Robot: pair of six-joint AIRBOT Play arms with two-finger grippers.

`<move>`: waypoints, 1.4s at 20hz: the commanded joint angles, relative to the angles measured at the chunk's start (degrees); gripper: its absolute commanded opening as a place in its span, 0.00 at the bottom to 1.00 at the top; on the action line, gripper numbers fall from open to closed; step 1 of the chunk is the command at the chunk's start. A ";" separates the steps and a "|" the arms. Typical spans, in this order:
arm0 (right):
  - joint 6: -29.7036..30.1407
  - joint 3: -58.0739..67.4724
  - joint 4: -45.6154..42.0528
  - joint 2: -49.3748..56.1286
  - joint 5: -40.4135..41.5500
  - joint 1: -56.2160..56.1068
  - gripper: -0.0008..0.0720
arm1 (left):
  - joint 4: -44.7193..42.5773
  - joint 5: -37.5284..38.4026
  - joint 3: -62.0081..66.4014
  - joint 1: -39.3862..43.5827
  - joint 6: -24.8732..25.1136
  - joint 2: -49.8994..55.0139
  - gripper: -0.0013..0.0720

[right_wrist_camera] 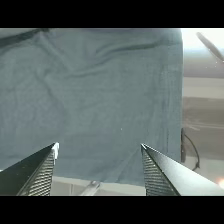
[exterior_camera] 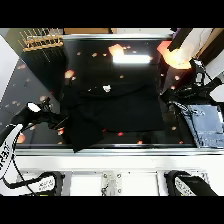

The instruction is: Fold the clothes and pants, and hang the long-sleeved shirts on hangers.

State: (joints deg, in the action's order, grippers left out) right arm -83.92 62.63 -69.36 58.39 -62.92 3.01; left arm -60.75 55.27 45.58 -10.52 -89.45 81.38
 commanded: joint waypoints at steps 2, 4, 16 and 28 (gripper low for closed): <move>-0.07 -1.92 -0.04 -0.15 -0.70 1.05 0.80 | 0.74 -2.51 -0.72 2.75 0.13 0.70 0.17; -0.87 -6.84 -0.02 -0.57 -2.29 3.52 0.80 | 0.74 -3.48 -0.70 3.04 0.15 0.07 0.03; -21.90 -39.95 12.24 0.09 22.84 8.92 0.80 | -2.71 -2.12 -0.70 7.10 2.27 -6.10 0.03; -12.33 -30.49 13.90 12.09 34.45 -0.83 0.03 | -2.64 -1.60 -0.70 3.26 2.27 -6.12 0.03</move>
State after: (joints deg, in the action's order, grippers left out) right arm -101.01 29.30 -55.81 68.53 -29.10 2.90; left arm -63.42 52.99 44.84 -5.65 -87.11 75.31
